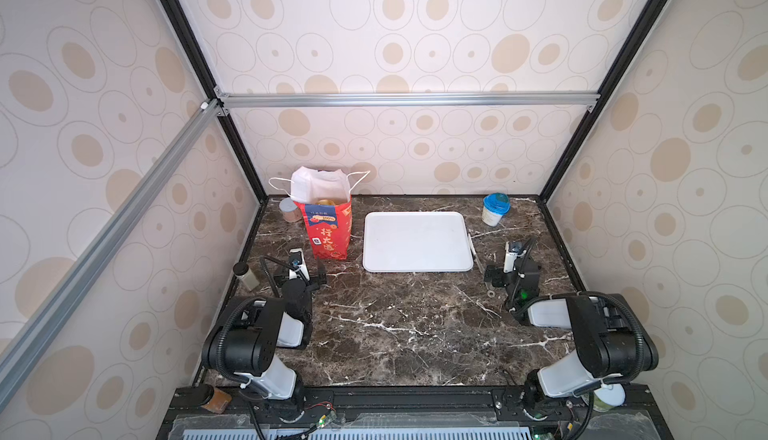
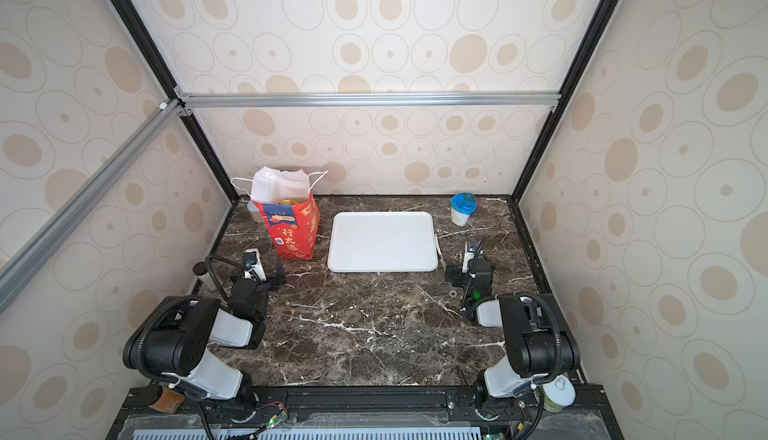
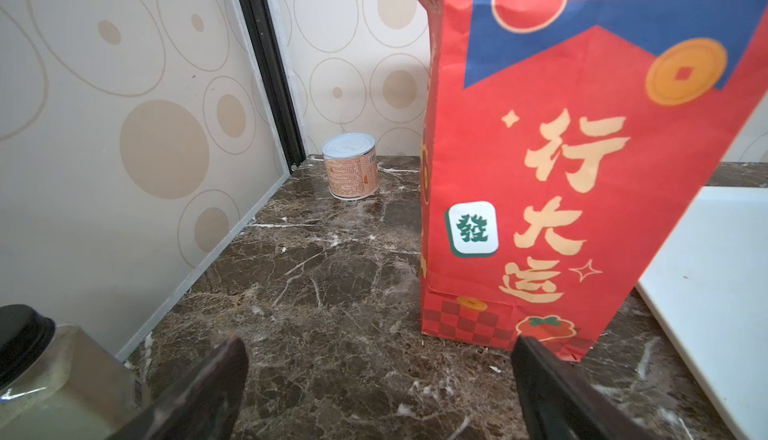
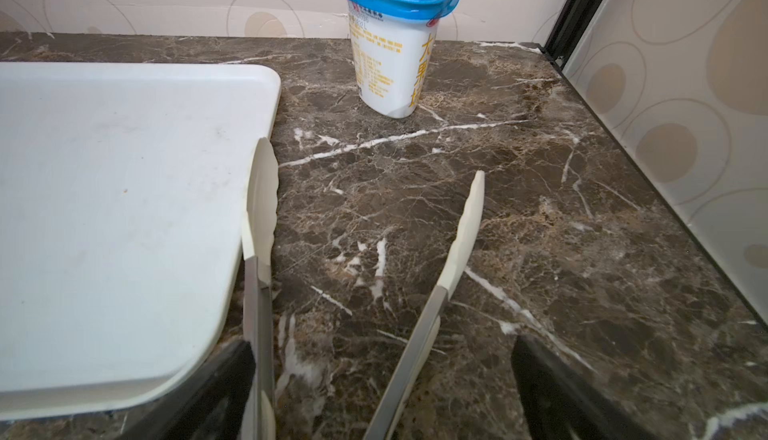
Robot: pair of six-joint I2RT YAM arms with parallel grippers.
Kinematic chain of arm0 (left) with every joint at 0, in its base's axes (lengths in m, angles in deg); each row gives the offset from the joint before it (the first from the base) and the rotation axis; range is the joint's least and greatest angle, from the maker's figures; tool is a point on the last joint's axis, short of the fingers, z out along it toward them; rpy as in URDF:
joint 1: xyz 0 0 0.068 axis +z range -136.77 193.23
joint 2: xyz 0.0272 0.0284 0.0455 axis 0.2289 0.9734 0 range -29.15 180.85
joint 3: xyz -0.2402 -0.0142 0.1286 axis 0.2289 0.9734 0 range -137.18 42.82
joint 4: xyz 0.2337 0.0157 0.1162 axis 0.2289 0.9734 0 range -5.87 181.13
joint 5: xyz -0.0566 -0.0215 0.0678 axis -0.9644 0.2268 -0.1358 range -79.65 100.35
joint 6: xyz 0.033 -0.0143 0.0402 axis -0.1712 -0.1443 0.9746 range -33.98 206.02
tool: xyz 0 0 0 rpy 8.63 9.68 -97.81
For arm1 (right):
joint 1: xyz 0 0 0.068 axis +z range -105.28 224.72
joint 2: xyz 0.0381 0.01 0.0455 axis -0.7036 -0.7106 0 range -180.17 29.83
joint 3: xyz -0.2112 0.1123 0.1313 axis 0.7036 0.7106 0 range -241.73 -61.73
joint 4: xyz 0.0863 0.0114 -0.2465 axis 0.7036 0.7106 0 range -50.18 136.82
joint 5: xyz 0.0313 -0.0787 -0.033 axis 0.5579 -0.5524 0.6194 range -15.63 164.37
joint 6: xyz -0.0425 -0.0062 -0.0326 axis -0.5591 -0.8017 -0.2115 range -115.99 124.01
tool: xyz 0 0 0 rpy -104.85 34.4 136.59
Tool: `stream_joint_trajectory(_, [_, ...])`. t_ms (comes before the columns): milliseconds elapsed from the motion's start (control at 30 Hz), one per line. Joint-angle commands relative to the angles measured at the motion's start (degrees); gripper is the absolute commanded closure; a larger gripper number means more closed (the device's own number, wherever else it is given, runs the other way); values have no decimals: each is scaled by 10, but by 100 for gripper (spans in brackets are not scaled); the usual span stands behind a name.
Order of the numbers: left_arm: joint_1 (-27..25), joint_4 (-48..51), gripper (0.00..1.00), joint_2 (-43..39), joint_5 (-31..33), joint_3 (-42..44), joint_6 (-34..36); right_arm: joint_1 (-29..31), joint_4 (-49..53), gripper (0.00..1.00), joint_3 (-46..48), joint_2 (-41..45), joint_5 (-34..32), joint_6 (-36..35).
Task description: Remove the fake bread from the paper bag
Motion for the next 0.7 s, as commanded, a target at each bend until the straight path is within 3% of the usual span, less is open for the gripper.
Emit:
stream_joint_trajectory(0, [3, -14, 0, -1, -3, -9, 13, -3, -3, 0, -8, 7, 2, -6])
stream_joint_trajectory(667, [13, -3, 0, -3, -22, -13, 6, -3, -3, 0, -10, 6, -3, -4])
